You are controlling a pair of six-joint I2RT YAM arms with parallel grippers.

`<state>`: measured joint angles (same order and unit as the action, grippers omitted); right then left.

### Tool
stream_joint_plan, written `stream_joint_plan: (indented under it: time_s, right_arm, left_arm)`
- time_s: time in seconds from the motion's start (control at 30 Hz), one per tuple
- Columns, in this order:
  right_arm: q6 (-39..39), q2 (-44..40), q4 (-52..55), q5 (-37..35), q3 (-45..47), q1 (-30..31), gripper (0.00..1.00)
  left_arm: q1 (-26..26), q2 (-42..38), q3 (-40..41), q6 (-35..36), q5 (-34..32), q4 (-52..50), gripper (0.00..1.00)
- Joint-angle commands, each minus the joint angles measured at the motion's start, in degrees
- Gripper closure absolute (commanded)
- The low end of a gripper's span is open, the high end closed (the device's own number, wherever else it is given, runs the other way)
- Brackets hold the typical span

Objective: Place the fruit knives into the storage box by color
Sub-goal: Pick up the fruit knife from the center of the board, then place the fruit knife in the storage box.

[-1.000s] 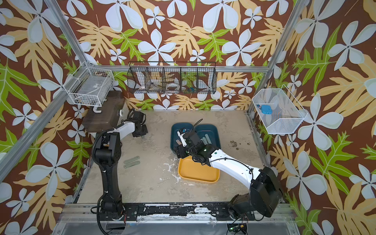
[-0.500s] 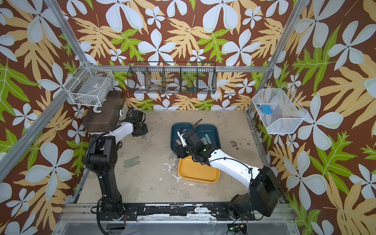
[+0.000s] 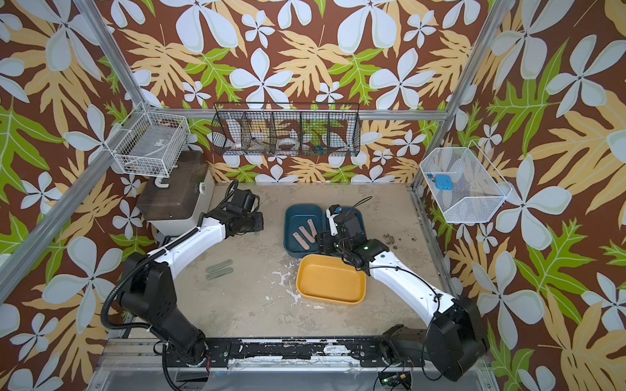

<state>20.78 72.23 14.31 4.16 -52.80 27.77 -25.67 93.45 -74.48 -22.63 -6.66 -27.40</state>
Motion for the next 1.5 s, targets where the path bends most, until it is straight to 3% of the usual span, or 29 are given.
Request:
stream_joint_plan:
  time_s: [0.0,0.27,0.57,0.83,1.13,1.47]
  right_arm:
    - [0.80,-2.88,0.67,0.87,2.45,-3.31,0.24]
    - [0.93,-8.86,2.48,1.02,7.13,-8.89,0.24]
    - [1.98,-11.29,3.27,1.29,7.84,-9.18,0.24]
    - [2.21,-11.76,3.18,1.20,8.06,-9.17,0.24]
    - [2.16,-11.93,2.68,1.94,8.45,-9.16,0.24]
    - [2.38,-11.93,2.35,3.35,8.50,-9.20,0.24]
  left_arm:
    - [-5.14,-2.72,0.29,-3.00,-1.03,-0.99,0.80]
    - [-20.06,-5.47,2.02,-10.35,-3.68,-1.05,0.80]
    - [-31.97,-1.89,4.75,-16.77,-4.75,2.38,0.80]
    - [-36.15,4.10,4.21,-19.72,-4.32,5.44,0.80]
    - [-36.41,8.67,3.96,-19.98,-5.07,5.95,0.80]
    - [-36.47,13.82,3.68,-20.22,-4.93,7.02,0.74]
